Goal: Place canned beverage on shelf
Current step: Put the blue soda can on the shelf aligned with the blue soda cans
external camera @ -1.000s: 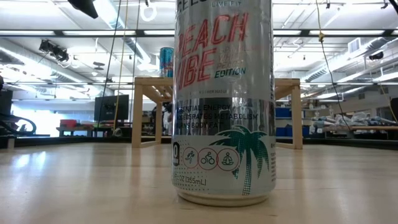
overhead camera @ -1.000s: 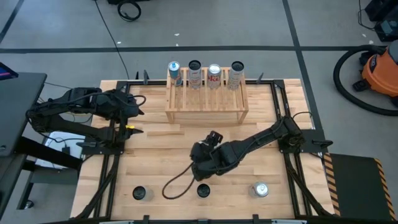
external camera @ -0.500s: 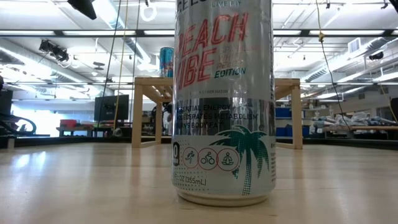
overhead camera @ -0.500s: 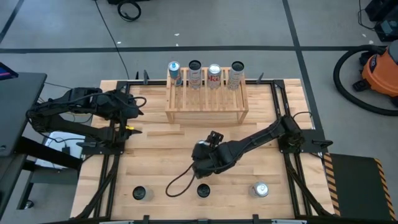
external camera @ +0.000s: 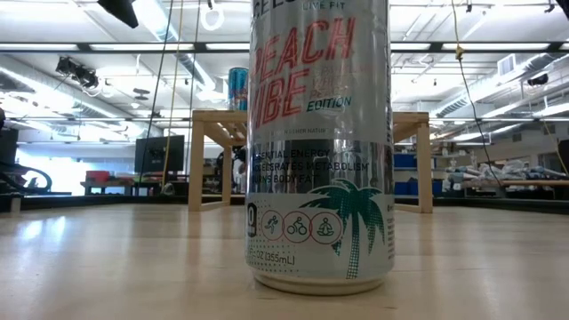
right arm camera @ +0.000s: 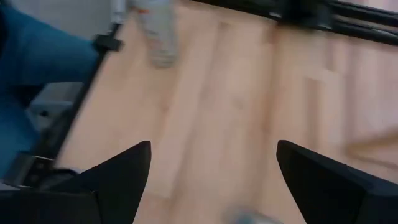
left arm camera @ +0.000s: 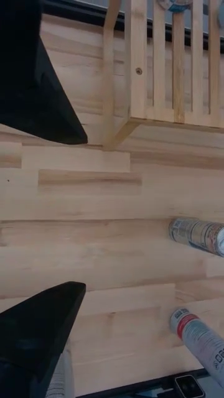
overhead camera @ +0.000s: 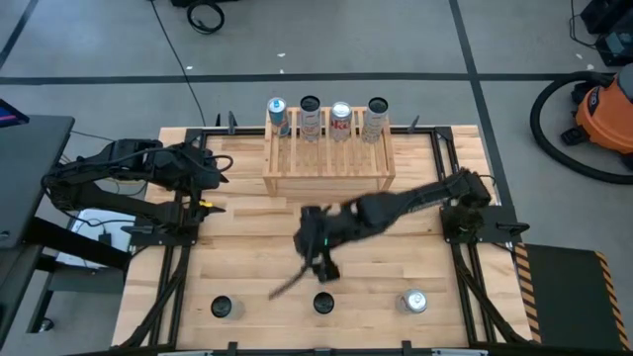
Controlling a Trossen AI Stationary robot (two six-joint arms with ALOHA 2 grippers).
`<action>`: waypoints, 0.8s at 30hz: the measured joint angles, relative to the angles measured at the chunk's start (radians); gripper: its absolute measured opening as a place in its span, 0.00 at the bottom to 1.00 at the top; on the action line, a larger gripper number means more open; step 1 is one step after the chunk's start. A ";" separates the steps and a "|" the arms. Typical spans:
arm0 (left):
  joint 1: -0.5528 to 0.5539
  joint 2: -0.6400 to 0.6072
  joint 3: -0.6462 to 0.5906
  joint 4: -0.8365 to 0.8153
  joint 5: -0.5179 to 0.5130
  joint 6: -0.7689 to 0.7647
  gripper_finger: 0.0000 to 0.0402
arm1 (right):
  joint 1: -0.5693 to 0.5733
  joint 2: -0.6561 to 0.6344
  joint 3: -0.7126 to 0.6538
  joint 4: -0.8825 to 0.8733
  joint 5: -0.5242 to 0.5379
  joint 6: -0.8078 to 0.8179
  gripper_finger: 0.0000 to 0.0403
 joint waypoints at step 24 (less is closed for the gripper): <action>0.000 0.000 0.000 -0.003 0.000 -0.034 0.95 | -0.126 -0.710 -0.882 0.648 0.062 -0.027 0.89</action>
